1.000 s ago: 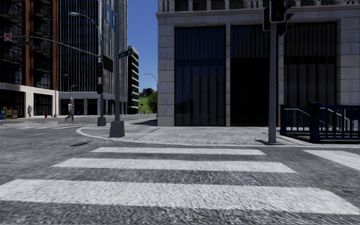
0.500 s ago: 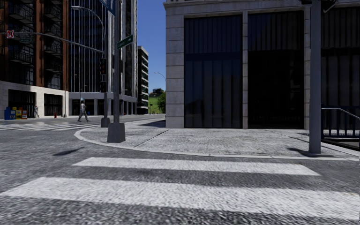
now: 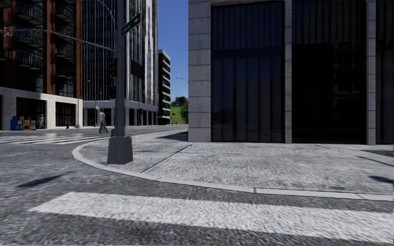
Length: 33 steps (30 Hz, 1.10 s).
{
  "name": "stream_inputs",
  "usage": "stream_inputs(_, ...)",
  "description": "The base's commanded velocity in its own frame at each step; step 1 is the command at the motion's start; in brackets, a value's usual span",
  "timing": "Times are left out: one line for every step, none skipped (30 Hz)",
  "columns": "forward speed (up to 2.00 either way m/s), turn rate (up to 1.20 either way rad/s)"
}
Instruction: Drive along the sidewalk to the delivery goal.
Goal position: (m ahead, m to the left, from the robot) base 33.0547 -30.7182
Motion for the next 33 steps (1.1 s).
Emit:
stream_inputs(2.00, 0.00)
stream_inputs(2.00, 0.00)
stream_inputs(2.00, 0.00)
stream_inputs(2.00, 0.00)
stream_inputs(2.00, 0.00)
stream_inputs(2.00, 0.00)
stream_inputs(2.00, 0.00)
stream_inputs(2.00, 0.00)
stream_inputs(2.00, 0.00)
stream_inputs(2.00, 0.00)
stream_inputs(2.00, 0.00)
stream_inputs(2.00, 0.00)
stream_inputs(2.00, 0.00)
stream_inputs(2.00, 0.00)
stream_inputs(2.00, 0.00)
stream_inputs(2.00, 0.00)
stream_inputs(2.00, 0.00)
stream_inputs(2.00, 0.00)
stream_inputs(2.00, 0.00)
stream_inputs(2.00, 0.00)
stream_inputs(2.00, 0.00)
stream_inputs(2.00, 0.00)
stream_inputs(1.88, 0.00)
stream_inputs(1.73, 0.00)
stream_inputs(1.73, 0.00)
stream_inputs(1.59, 0.05)
stream_inputs(1.45, 0.12)
stream_inputs(1.45, 0.12)
stream_inputs(1.37, 0.14)
stream_inputs(1.34, 0.16)
stream_inputs(1.33, 0.17)
stream_inputs(1.33, 0.17)
stream_inputs(1.32, 0.17)
